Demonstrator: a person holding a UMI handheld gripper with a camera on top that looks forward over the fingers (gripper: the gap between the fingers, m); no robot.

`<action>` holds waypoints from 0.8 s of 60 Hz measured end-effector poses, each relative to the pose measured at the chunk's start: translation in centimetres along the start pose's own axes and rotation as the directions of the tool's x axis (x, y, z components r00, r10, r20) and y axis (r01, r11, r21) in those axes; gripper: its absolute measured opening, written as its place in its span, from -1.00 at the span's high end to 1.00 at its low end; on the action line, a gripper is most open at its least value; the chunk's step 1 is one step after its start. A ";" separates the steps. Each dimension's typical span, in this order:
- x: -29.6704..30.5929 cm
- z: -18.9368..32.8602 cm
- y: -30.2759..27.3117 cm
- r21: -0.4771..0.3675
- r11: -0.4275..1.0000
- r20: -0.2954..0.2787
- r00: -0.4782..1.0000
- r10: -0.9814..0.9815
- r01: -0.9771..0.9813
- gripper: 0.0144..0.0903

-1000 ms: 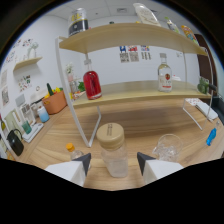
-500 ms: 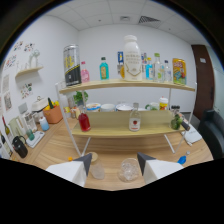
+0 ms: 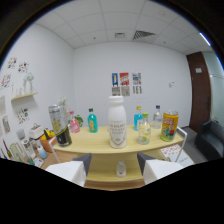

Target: Make me a cup of Mount Fuji.

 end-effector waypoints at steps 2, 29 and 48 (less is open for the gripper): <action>-0.2 0.6 -1.7 0.026 1.000 0.005 1.000 0.001 -0.001 -0.87; 1.5 11.5 -4.6 0.027 0.997 -0.060 0.996 -0.071 0.072 -0.32; 1.2 11.2 -4.9 0.036 0.998 -0.034 0.999 -0.041 0.043 0.10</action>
